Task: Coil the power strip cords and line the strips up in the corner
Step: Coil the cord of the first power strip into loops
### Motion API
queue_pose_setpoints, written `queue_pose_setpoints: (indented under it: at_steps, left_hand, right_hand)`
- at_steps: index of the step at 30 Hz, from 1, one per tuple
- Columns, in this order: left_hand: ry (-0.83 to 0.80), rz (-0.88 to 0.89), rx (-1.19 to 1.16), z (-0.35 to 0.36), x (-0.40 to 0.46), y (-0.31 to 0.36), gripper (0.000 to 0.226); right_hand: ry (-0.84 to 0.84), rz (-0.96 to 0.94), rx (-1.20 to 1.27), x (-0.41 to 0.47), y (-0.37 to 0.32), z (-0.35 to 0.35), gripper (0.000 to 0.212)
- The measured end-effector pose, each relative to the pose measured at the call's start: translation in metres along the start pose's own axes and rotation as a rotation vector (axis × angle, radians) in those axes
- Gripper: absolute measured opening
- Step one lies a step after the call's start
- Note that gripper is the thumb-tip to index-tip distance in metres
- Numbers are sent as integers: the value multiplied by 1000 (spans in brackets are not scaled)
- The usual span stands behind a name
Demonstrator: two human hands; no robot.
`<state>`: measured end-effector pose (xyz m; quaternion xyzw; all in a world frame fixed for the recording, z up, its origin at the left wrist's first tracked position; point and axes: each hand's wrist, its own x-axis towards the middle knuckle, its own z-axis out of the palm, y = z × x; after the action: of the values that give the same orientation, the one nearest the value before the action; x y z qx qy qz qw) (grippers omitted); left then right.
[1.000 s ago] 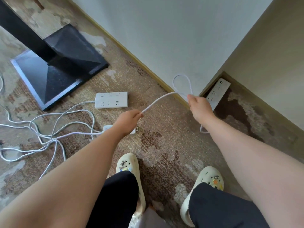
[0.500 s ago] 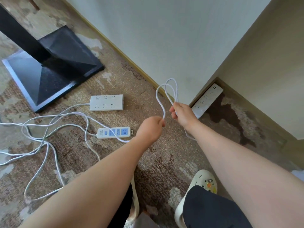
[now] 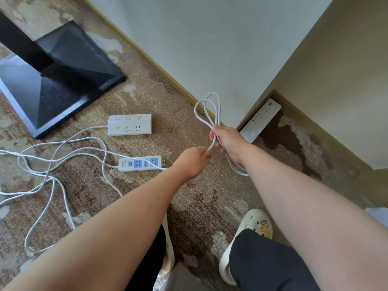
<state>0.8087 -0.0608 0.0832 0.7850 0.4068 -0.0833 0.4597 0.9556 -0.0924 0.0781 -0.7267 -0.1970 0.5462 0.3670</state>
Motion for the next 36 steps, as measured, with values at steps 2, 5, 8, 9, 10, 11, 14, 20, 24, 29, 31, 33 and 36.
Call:
queue_pose_setpoints:
  at_steps: [2, 5, 8, 9, 10, 11, 14, 20, 24, 29, 31, 33, 36]
  left_hand:
    - [-107, -34, -53, -5, -9, -18, 32]
    - [-208, -78, 7, -16, -25, -55, 33]
    - [-246, -162, 148, -25, -40, -88, 34]
    - [-261, -179, 189, -26, -41, -92, 33]
    - [-279, -170, 234, -26, -39, -90, 31]
    - [-303, -131, 277, -24, -35, -81, 30]
    - [-389, 44, 351, -4, -23, -40, 24]
    - [-355, -4, 317, 9, -26, -46, 24]
    - [-305, -69, 297, -23, -36, -96, 27]
    - [-323, -286, 334, -53, -66, -164, 32]
    - [-329, -298, 389, -59, -67, -162, 31]
    - [-326, -191, 439, -57, -53, -124, 28]
    - [-246, 149, 491, -37, -23, -33, 29]
  right_hand:
    - [21, -17, 1, 0, -1, -2, 42]
    - [22, -8, 80, 1, -6, -7, 37]
    - [10, -12, 160, -1, -7, -6, 36]
    - [-3, -14, 203, -2, -8, -5, 37]
    - [-20, -10, 261, -2, -9, -5, 37]
    - [-40, -3, 335, -3, -12, -5, 37]
    - [-86, -1, 476, -4, -21, -3, 38]
    - [91, -117, 205, -6, -13, -5, 33]
    - [173, -120, 158, -3, -11, -22, 33]
    - [232, -168, 60, 0, -11, -32, 32]
    - [230, -193, 24, 0, -10, -31, 32]
    - [184, -229, -30, 1, -10, -23, 32]
    - [72, -273, -135, 3, -14, -6, 33]
